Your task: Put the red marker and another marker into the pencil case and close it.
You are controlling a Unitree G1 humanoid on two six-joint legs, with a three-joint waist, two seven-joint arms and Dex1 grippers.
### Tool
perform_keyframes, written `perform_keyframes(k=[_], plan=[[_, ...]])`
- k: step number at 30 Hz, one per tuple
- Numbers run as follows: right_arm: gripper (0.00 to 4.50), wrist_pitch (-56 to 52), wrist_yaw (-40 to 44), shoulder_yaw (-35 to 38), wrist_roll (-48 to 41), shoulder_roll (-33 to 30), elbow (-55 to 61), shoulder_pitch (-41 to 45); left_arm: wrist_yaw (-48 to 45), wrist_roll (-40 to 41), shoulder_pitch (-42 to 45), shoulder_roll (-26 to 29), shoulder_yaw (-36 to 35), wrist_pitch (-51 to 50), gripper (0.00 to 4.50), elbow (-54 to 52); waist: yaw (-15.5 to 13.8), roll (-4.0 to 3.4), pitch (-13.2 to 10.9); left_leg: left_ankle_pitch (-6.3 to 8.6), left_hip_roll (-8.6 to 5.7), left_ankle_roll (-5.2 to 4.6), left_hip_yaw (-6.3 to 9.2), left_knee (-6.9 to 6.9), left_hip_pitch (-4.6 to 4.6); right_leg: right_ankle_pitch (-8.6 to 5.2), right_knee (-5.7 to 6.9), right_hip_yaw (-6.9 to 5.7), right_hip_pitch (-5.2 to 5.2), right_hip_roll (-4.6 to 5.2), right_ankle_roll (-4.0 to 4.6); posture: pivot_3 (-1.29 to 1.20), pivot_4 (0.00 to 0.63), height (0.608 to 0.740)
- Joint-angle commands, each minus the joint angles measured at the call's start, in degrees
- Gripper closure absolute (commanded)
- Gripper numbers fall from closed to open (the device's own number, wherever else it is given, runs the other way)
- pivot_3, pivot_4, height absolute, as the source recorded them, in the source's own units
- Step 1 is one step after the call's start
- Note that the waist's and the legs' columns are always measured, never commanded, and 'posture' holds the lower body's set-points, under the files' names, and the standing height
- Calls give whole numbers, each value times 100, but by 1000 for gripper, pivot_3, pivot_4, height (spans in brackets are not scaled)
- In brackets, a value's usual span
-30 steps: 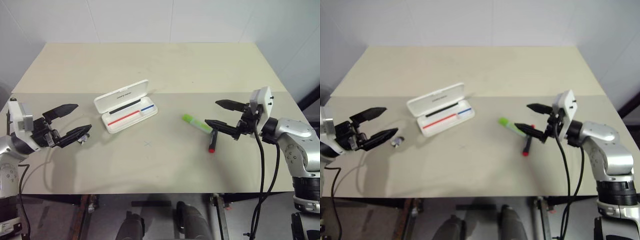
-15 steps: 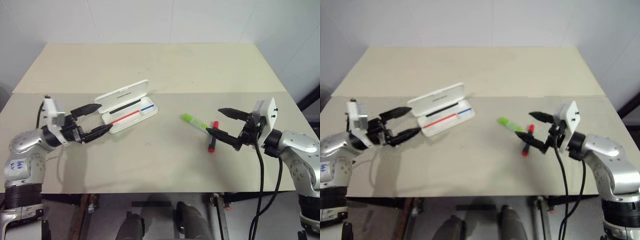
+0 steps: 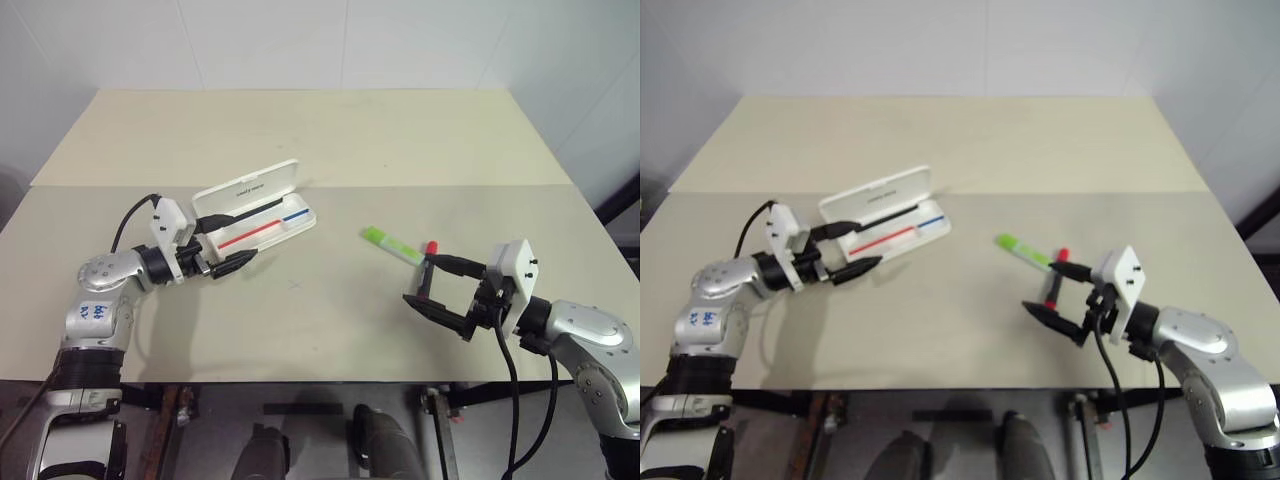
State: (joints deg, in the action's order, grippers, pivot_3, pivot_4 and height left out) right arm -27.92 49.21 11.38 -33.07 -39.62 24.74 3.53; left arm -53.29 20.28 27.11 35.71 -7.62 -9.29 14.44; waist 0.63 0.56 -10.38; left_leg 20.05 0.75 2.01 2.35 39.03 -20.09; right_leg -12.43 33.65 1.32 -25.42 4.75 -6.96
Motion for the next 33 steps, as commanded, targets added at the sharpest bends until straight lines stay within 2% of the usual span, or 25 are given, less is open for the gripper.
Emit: perform_keyframes(k=[1,14,20,33], plan=[[0,1,-84,114,-99,-36,206,59,124,-178,152,-36,63,46,14,216,0,0,0,0,0,0,-1,0,0,0,0,1,0,-1,0,0,150,740],[0,98,-300,50,23,20,133,219,-724,-330,605,91,596,-457,14,709,-55,1,-1,0,0,0,1,0,-3,0,-6,-1,0,-2,0,0,150,740],[0,111,-371,62,23,40,170,198,-612,-919,958,211,1036,-722,14,1193,-54,2,-1,1,1,-1,1,0,-2,0,-4,-1,0,-4,0,0,150,740],[0,192,-444,40,58,73,75,241,-516,-1518,1828,75,1334,-535,14,2347,-55,3,-1,-6,0,-11,1,3,1,1,2,0,0,-5,2,0,150,740]])
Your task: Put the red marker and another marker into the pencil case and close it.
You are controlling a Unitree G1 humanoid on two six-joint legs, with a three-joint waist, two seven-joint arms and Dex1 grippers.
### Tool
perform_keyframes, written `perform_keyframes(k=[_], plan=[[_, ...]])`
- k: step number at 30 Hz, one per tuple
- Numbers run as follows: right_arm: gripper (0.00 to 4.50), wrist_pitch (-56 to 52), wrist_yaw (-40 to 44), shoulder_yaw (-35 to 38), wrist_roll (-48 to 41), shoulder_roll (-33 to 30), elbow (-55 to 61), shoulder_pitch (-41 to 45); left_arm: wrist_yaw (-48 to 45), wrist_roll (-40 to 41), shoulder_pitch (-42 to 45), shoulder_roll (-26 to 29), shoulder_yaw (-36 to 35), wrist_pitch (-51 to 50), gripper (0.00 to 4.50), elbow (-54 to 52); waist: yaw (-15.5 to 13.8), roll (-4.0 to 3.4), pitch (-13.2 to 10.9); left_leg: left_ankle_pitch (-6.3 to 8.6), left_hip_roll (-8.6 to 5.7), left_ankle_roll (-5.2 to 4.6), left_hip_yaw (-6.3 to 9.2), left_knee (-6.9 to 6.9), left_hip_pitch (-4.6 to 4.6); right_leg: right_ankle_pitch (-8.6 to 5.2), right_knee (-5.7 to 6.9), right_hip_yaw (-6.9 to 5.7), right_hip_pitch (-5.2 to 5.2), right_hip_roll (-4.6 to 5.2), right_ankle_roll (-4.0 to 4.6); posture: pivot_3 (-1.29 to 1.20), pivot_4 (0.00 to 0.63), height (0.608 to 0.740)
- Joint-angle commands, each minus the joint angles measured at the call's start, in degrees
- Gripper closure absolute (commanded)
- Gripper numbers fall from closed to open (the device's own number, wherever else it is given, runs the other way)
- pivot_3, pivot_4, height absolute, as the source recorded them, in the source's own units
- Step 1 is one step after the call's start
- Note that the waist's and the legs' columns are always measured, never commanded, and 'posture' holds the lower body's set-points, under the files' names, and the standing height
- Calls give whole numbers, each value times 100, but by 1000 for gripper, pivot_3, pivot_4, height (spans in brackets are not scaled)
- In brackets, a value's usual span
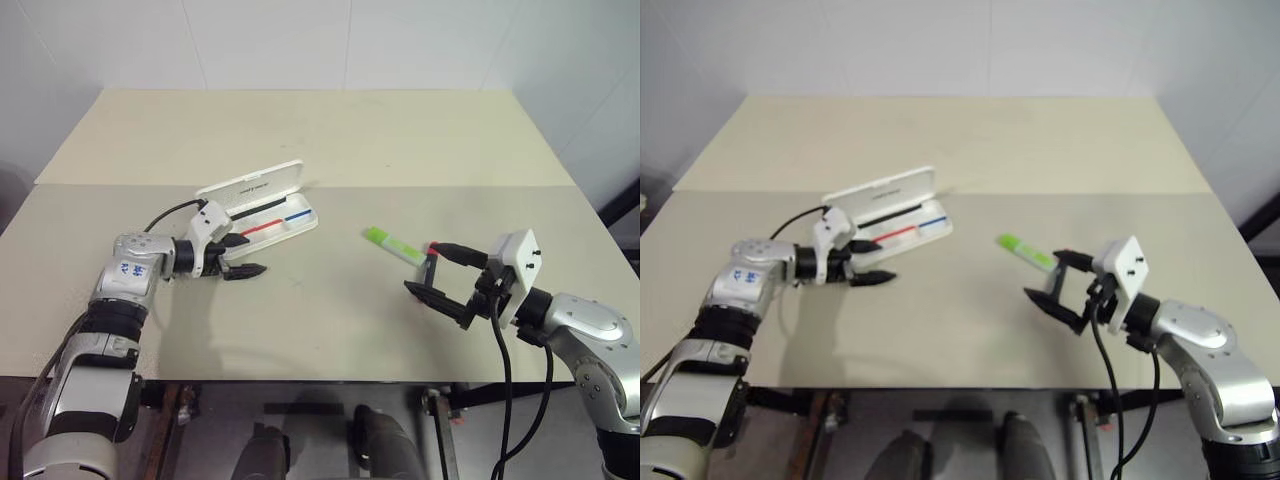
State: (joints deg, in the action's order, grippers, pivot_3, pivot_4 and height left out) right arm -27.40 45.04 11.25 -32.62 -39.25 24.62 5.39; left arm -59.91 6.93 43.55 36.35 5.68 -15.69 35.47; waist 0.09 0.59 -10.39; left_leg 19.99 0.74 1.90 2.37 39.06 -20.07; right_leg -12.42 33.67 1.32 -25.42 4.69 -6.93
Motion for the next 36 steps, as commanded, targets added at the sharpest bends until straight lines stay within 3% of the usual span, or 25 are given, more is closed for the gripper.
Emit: perform_keyframes(k=[1,15,20,29,36], plan=[[0,148,-36,52,18,42,81,61,201,-229,249,-4,0,122,14,350,-1,0,0,-1,0,-2,0,0,1,1,0,0,0,0,1,0,150,740],[0,237,-34,44,88,62,7,125,167,-305,507,-56,-77,507,14,682,0,2,-1,-4,0,-6,0,0,-2,3,8,0,0,0,3,0,150,740],[0,268,-45,25,150,77,-16,150,131,-376,503,-42,-50,555,1276,683,1,2,-1,-4,0,-6,0,0,-2,3,6,0,0,0,3,0,150,740],[0,256,-48,78,151,91,3,140,241,-603,589,-73,-9,894,4386,889,0,2,-1,-4,0,-6,0,0,-3,4,5,0,0,0,2,0,150,740],[0,233,-53,128,116,76,52,122,284,-587,678,-81,-85,985,4452,840,0,3,-2,-4,0,-6,0,0,-3,4,5,0,0,0,2,0,150,740]])
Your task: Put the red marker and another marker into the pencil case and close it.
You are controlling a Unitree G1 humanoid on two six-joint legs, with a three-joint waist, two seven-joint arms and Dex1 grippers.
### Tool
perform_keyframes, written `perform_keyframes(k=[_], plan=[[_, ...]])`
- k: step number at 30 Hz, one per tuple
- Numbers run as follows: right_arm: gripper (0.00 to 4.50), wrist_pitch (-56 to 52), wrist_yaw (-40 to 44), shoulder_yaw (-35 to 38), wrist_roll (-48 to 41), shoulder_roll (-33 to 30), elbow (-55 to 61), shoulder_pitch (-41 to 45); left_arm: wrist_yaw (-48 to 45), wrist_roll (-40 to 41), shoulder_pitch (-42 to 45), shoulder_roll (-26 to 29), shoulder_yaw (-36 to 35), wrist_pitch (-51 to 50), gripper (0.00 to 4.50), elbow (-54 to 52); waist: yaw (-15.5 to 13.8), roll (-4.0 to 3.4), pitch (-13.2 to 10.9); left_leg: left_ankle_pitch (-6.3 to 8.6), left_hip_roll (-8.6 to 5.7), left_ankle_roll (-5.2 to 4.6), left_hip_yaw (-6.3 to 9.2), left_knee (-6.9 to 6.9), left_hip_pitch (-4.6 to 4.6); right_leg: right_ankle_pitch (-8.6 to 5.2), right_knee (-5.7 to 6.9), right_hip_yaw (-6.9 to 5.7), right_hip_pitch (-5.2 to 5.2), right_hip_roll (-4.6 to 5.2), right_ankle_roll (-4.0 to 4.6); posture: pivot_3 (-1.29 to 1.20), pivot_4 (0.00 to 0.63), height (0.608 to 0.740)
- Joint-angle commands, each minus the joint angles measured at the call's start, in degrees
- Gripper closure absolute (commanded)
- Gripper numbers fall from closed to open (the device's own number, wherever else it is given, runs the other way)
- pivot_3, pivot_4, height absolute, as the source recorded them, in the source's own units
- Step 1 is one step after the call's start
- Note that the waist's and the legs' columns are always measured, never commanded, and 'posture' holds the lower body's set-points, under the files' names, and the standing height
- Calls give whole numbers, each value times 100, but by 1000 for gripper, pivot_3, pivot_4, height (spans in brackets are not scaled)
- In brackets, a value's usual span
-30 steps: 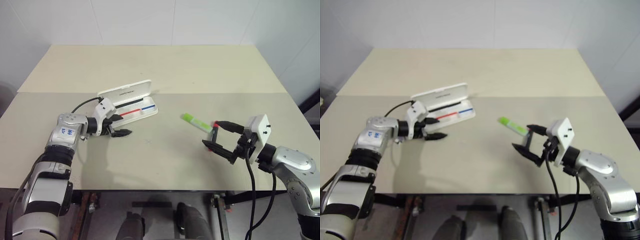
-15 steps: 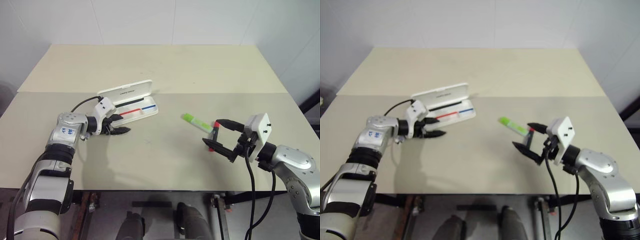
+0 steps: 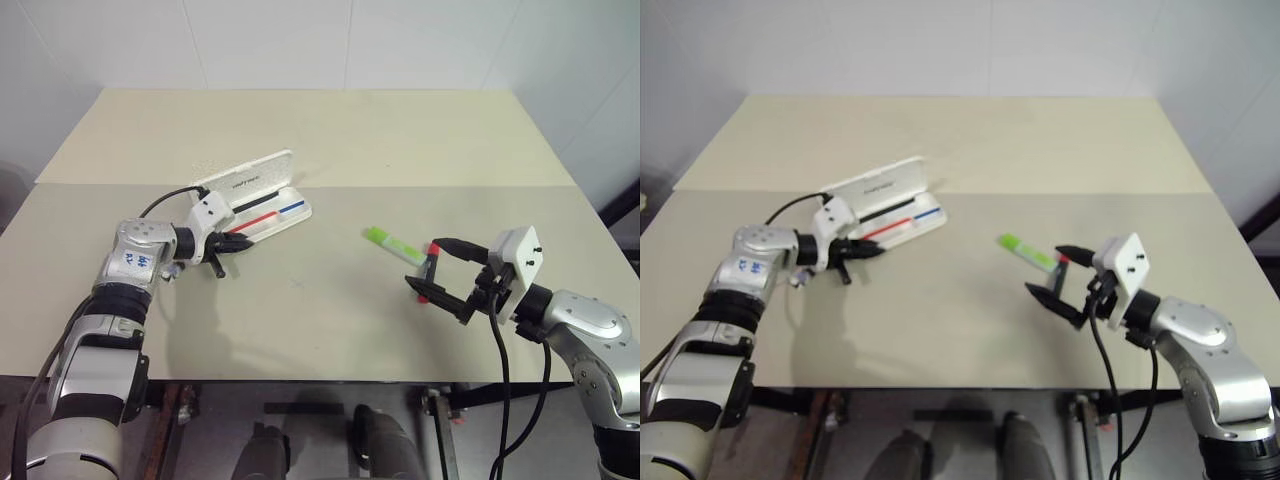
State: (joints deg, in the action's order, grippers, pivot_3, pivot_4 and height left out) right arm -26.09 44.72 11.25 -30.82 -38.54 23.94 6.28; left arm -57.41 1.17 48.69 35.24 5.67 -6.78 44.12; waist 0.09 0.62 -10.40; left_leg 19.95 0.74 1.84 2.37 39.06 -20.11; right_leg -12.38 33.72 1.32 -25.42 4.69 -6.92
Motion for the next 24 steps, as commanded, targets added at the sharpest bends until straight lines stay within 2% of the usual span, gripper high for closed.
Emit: perform_keyframes(k=[1,5,12,19,24], plan=[[0,93,-19,138,-76,-1,134,28,30,-3,169,39,-95,110,4452,-64,-1,0,0,0,0,0,0,0,0,0,0,0,0,0,0,0,150,740],[0,81,-4,181,-100,-25,149,0,-166,104,72,107,-130,233,4452,-446,-1,3,-2,0,0,0,0,0,-1,0,-1,0,0,0,0,0,150,740],[0,55,14,226,-118,-48,162,-54,-717,445,-696,460,-279,629,4452,-2151,13,7,-4,3,2,-3,-1,-2,-5,0,-15,1,-1,0,-1,0,150,740],[0,39,22,215,-119,-56,149,-55,-1082,797,-1740,828,-308,523,4452,-3824,5,7,-4,4,3,-4,-1,-4,-2,0,-12,5,-1,-1,0,0,150,740],[0,40,57,231,-120,-85,113,-43,-1022,1043,-2293,855,-347,84,4452,-4697,-5,8,-5,4,3,-4,-1,-4,-2,-1,-12,6,-1,-1,1,0,150,740]])
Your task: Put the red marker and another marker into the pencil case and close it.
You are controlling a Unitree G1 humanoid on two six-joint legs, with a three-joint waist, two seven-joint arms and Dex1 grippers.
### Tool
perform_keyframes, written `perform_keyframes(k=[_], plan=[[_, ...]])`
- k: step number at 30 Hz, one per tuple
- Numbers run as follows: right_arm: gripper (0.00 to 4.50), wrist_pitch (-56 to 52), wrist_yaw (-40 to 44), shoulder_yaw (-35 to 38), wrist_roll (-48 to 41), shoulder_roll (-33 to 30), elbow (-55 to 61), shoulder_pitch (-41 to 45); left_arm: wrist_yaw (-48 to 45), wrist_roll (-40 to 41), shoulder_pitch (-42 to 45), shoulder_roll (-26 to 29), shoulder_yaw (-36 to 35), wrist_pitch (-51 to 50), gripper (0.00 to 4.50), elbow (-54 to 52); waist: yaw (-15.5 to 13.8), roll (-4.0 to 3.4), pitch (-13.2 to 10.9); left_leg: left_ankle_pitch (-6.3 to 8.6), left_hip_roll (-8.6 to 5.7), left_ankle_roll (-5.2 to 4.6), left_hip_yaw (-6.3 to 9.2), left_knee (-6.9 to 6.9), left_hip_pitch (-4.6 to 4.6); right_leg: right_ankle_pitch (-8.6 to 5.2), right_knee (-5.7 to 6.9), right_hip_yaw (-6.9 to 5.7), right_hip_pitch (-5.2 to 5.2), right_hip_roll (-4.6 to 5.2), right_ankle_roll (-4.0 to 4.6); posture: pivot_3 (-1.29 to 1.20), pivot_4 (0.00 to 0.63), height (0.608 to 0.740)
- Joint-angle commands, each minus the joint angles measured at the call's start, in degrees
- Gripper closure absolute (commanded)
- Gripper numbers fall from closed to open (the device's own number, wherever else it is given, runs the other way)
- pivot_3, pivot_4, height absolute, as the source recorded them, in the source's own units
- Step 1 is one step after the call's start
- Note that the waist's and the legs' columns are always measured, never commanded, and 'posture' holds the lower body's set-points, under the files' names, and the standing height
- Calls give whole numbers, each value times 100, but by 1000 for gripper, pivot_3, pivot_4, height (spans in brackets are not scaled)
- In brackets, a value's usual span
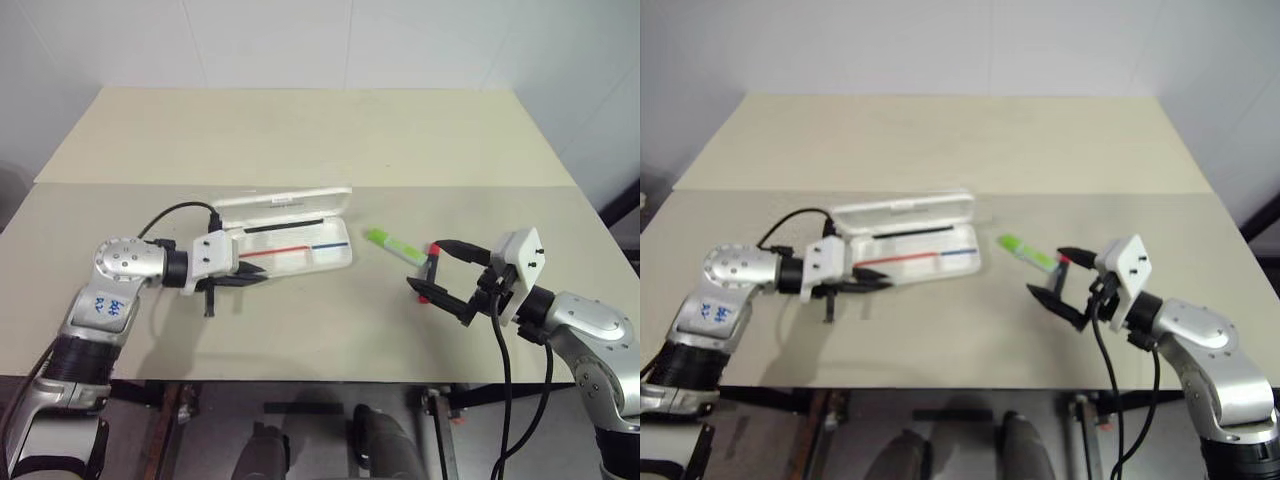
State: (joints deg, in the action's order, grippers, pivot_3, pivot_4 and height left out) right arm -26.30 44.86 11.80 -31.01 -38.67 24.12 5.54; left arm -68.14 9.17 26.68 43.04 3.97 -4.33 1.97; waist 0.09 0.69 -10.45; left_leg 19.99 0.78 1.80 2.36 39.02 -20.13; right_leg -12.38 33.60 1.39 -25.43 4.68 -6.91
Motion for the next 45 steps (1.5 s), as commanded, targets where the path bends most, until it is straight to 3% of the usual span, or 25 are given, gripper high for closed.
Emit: perform_keyframes(k=[1,11,20,34,39,45], plan=[[0,58,54,179,-105,-79,84,34,61,246,-181,79,-166,-172,4452,-559,-4,1,0,0,0,0,0,0,0,0,0,0,0,0,0,0,150,740],[0,-151,330,641,-738,-263,620,-559,227,63,-513,-40,-16,5,4452,-484,-11,2,-1,0,-1,-1,0,0,1,-1,-7,1,0,-1,1,0,150,740],[0,-59,736,1391,-1361,-362,1575,-1946,132,167,-421,-165,10,451,4452,87,-8,3,-1,1,-1,-1,-5,1,3,-1,-11,7,1,-2,1,0,150,740],[0,48,338,1189,-1164,-306,1647,-2000,-313,80,-142,-346,245,971,4452,842,-1,24,-13,-2,-1,-3,-34,2,12,-4,-8,44,12,-12,9,0,150,740],[0,69,264,1123,-1072,-319,1578,-1919,-247,87,-65,-427,284,868,3066,835,-3,26,-13,-2,-1,-3,-34,2,12,-3,-9,44,12,-12,7,0,150,740],[0,78,204,1009,-985,-324,1505,-1766,-278,185,-124,-396,302,696,1052,454,5,27,-14,-2,-1,-3,-36,2,14,-4,-7,46,12,-12,7,0,150,740]])
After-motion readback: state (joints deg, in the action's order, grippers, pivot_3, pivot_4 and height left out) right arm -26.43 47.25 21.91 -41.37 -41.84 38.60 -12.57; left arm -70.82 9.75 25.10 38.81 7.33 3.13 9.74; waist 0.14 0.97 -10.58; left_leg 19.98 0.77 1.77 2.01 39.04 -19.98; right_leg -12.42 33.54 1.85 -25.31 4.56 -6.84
